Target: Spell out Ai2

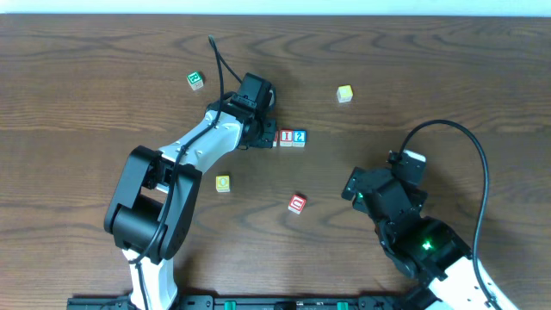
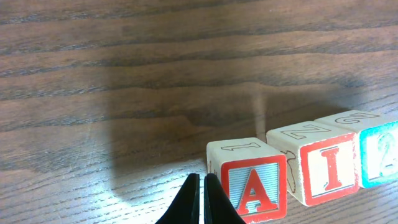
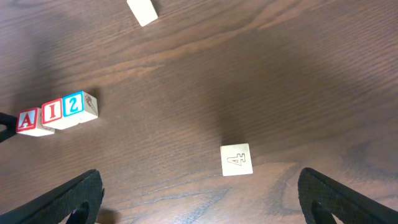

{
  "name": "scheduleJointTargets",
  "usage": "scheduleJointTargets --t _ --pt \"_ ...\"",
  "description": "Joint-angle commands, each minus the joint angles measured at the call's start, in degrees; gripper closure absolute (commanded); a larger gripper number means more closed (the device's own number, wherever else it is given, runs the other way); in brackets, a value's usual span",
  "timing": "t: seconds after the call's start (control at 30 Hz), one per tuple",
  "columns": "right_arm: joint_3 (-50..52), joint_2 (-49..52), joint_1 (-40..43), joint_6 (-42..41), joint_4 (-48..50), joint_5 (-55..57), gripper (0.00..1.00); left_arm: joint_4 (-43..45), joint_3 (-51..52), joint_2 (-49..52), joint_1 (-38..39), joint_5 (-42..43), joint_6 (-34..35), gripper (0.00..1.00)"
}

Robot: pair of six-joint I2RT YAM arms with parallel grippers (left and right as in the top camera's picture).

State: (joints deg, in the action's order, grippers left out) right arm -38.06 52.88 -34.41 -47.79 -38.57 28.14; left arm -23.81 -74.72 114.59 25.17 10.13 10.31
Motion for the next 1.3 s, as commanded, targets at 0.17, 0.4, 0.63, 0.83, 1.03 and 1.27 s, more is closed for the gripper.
scheduleJointTargets --t 0.17,0.4,0.63,0.83,1.03,1.27 --pt "0.3 0.1 0.3 -1.0 0.0 1.4 0.01 -1.4 -0.4 0.5 0.0 0.5 0.1 0.95" --pt "0.3 0.1 0.3 -1.0 0.0 1.4 0.01 -1.7 -0.4 0.5 0.0 2.0 0.2 0.94" --pt "0.3 0.1 0.3 -1.0 0.0 1.4 0.01 -1.6 -0.4 0.5 0.0 2.0 0.3 0.94" --pt "0.3 0.0 0.3 -1.0 0.0 1.4 0.01 -1.3 -0.4 0.5 0.0 2.3 0.2 0.94" --pt "0.3 0.1 0.3 -1.0 0.0 1.4 0.01 -1.2 -0.4 0.5 0.0 2.4 0.2 0.94" --pt "0.3 0.1 0.3 -1.0 0.0 1.4 0.01 -1.2 -0.4 0.5 0.0 3.0 0.0 0.94"
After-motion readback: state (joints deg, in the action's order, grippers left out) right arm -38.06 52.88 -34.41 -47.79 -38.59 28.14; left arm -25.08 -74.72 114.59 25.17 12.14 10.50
